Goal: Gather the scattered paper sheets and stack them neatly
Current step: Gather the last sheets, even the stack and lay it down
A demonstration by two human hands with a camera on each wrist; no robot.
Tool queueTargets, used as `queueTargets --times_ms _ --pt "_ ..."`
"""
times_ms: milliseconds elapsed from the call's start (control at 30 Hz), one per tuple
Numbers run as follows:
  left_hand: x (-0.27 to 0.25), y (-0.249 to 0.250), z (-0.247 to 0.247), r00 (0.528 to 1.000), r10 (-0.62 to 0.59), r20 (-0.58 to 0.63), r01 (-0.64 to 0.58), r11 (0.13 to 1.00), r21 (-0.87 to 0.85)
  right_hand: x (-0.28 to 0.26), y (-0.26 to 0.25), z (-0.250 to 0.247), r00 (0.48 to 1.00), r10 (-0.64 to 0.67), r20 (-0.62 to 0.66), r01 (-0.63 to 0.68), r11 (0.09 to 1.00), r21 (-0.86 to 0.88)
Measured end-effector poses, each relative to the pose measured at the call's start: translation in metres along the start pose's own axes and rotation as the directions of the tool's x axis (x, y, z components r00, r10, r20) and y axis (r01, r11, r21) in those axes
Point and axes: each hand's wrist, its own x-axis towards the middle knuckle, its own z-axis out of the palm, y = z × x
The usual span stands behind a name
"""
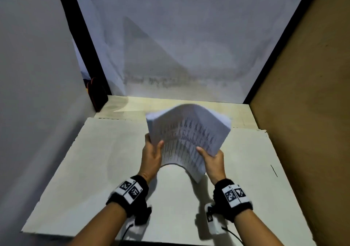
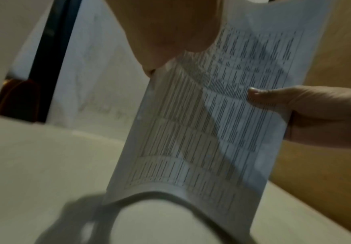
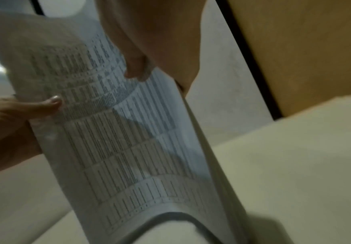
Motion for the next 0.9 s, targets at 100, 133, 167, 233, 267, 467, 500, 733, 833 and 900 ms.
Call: queueTargets --times_ms 100,133,167,233,267,467,500,733,833,900 --pt "-0.001 -0.011 -0.001 1.000 -0.014 0.001 0.014 0.999 0.048 0.001 0.004 -0.001 0.998 0.059 -0.012 -0.059 0.998 0.009" --pt "0.001 -0.009 -0.002 1.000 0.006 -0.004 -0.006 0.999 0.045 0.002 0.001 -0.001 0.999 0.046 -0.005 -0.046 0.999 0.018" --pt "0.002 -0.007 -0.005 0.999 0.032 -0.011 -0.031 0.999 0.043 0.004 -0.002 -0.002 1.000 0.028 0.011 -0.028 0.999 0.023" --pt "0.003 -0.003 -0.008 0.997 0.075 -0.013 -0.075 0.997 0.028 0.007 -0.006 -0.007 0.999 -0.006 0.037 0.005 0.999 0.041" --pt "0.002 -0.003 -0.009 0.996 0.083 -0.011 -0.083 0.996 0.023 0.008 -0.005 -0.010 0.999 -0.004 0.044 0.002 0.999 0.046" --pt "-0.015 -0.042 -0.006 0.992 -0.086 0.089 0.073 0.987 0.144 0.008 0.045 -0.013 0.984 0.179 0.016 -0.175 0.974 -0.142" --pt "-0.014 -0.046 -0.006 0.989 -0.115 0.093 0.097 0.980 0.176 0.010 0.052 -0.012 0.979 0.202 0.005 -0.199 0.968 -0.154" --pt "0.022 -0.045 0.001 0.934 -0.179 0.309 0.058 0.930 0.363 0.038 0.058 -0.040 0.966 0.253 -0.061 -0.259 0.954 -0.150" --pt "0.035 -0.050 0.029 0.877 -0.240 0.416 0.061 0.915 0.399 0.046 0.067 -0.072 0.949 0.298 -0.105 -0.309 0.945 -0.108" --pt "0.039 -0.063 0.055 0.825 -0.339 0.452 0.141 0.898 0.416 0.052 0.082 -0.098 0.927 0.342 -0.151 -0.361 0.925 -0.119"
